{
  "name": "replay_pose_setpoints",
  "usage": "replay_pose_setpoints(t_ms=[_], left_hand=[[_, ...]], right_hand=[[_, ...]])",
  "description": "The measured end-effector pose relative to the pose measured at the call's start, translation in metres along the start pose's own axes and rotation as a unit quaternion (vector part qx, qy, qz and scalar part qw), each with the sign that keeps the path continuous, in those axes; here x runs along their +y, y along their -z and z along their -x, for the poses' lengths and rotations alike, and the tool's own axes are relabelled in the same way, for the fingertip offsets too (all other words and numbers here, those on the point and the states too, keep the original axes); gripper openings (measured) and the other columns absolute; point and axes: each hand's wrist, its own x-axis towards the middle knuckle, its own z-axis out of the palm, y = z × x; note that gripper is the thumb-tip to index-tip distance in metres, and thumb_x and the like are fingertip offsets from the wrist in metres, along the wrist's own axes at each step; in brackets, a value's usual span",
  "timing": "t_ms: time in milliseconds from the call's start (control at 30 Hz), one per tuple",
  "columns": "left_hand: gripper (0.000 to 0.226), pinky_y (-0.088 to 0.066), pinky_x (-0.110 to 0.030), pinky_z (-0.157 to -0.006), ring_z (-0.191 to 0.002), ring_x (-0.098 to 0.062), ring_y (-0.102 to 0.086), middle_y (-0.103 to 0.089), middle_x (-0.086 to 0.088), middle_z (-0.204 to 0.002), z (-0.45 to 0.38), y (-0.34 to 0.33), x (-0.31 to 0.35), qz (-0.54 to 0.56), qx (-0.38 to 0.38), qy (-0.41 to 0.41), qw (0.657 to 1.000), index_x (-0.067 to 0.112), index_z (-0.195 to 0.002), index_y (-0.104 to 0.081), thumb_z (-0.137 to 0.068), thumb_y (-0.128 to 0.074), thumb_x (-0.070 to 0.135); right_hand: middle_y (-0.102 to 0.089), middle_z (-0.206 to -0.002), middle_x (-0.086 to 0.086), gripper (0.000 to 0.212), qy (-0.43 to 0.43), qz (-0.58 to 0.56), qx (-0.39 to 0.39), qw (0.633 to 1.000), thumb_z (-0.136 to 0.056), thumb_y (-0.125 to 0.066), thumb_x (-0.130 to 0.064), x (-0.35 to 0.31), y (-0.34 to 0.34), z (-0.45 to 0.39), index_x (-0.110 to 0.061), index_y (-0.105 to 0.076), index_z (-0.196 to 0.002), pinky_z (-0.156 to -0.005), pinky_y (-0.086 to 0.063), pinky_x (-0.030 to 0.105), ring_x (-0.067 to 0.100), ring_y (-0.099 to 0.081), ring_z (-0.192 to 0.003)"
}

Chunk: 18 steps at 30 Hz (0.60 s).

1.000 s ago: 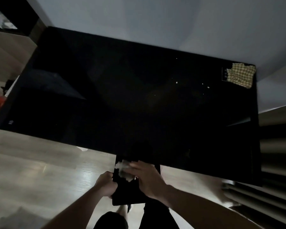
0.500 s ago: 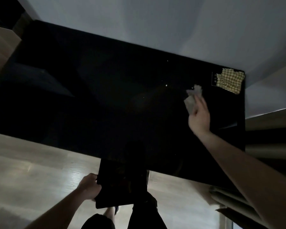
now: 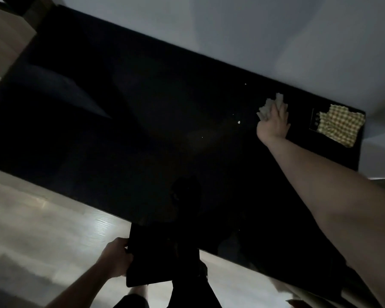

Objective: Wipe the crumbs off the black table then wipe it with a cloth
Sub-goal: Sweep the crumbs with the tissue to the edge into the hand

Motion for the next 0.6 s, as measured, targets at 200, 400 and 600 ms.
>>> replay_pose_setpoints(t_ms=[200, 400, 600], left_hand=[[0.028, -0.051, -0.026, -0.043, -0.048, -0.015, -0.066, -0.071, -0.001, -0.06, -0.009, -0.001, -0.007, 0.041, 0.007, 0.017, 0.999, 0.019, -0.08, -0.074, -0.076, -0.054, 0.0], [0.026, -0.046, -0.016, -0.042, -0.06, -0.013, -0.071, -0.073, 0.001, -0.071, -0.008, 0.001, -0.004, 0.019, 0.008, 0.005, 1.0, 0.03, -0.079, -0.067, -0.081, -0.057, 0.005], [0.02, -0.062, -0.032, -0.049, -0.064, -0.023, -0.076, -0.075, -0.006, -0.078, 0.002, 0.002, 0.002, 0.04, -0.006, -0.004, 0.999, 0.021, -0.084, -0.072, -0.077, -0.059, 0.008]], right_hand=[[-0.002, -0.174, 0.005, 0.07, 0.137, 0.046, -0.06, 0.988, -0.102, -0.042, -0.014, -0.049, 0.003, -0.051, -0.027, -0.015, -0.165, -0.126, -0.009, 0.06, 0.038, -0.005, -0.159], [-0.014, -0.174, 0.005, 0.064, 0.286, 0.07, -0.106, 0.95, -0.101, -0.045, -0.004, -0.056, -0.009, -0.042, -0.025, -0.034, -0.161, -0.126, -0.013, 0.056, 0.037, -0.015, -0.158], [-0.043, -0.162, 0.0, 0.064, 0.325, 0.017, -0.069, 0.943, -0.093, -0.048, 0.006, -0.023, -0.039, 0.085, -0.025, -0.056, -0.148, -0.122, -0.027, 0.059, 0.03, -0.031, -0.154]])
